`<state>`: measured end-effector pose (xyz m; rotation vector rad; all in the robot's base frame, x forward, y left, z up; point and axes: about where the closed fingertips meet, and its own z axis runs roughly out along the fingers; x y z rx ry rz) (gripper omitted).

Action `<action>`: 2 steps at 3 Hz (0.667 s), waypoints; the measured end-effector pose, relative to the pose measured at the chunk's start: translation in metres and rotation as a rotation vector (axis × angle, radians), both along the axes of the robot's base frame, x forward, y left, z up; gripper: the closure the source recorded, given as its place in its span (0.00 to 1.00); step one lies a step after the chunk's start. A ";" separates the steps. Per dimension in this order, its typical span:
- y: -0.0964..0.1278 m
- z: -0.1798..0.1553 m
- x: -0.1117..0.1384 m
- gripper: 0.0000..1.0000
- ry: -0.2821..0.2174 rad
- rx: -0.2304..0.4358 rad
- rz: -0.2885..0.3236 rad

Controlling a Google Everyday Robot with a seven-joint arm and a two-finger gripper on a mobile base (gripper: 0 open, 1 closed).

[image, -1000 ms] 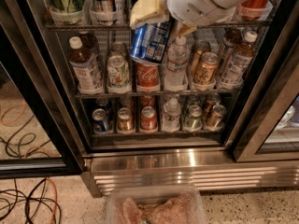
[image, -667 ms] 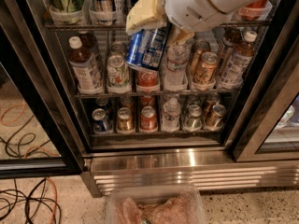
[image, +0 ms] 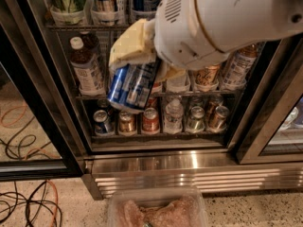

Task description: Pick pepsi can from top shelf of fridge

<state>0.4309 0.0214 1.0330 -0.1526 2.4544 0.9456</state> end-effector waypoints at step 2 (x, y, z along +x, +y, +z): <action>0.017 0.004 -0.034 1.00 0.034 0.036 0.032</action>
Offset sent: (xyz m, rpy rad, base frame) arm -0.0220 0.0084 -0.0060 0.0294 0.0446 0.0208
